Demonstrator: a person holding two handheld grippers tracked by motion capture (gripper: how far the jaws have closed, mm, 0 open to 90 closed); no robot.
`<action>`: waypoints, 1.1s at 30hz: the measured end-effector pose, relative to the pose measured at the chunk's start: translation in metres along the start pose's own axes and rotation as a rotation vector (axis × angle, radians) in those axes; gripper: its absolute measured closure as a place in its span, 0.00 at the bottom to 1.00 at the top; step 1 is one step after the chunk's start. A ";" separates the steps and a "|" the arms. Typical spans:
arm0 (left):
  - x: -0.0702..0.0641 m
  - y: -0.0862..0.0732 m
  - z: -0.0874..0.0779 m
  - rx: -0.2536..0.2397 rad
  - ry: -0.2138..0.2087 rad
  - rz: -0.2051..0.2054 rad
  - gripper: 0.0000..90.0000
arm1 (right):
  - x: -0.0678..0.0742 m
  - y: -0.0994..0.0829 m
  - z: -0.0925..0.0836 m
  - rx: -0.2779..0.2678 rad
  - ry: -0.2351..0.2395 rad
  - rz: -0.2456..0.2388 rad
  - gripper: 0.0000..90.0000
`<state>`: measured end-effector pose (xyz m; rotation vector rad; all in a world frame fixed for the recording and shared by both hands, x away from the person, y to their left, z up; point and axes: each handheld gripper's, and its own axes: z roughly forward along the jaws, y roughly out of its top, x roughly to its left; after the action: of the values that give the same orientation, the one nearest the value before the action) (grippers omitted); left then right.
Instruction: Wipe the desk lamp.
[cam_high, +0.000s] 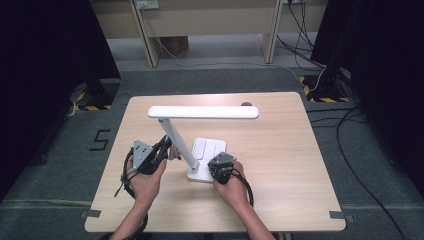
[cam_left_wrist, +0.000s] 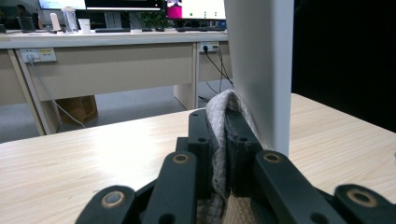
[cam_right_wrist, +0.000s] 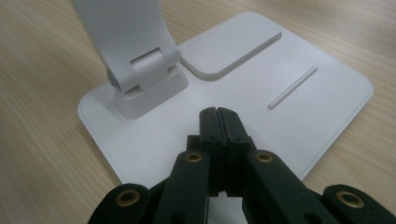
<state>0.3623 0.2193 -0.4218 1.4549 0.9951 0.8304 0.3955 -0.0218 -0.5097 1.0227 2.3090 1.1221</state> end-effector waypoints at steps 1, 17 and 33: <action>0.000 0.000 0.000 0.001 0.000 0.000 0.91 | 0.000 0.000 0.000 0.001 0.000 -0.001 1.00; -0.001 -0.009 0.001 0.016 -0.011 -0.009 0.91 | 0.000 0.000 0.000 0.002 0.001 -0.010 1.00; -0.002 -0.019 0.003 0.039 -0.018 -0.006 0.91 | 0.000 0.000 0.000 0.003 -0.002 -0.023 1.00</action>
<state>0.3616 0.2163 -0.4406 1.4895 1.0065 0.7963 0.3954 -0.0212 -0.5095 0.9959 2.3157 1.1077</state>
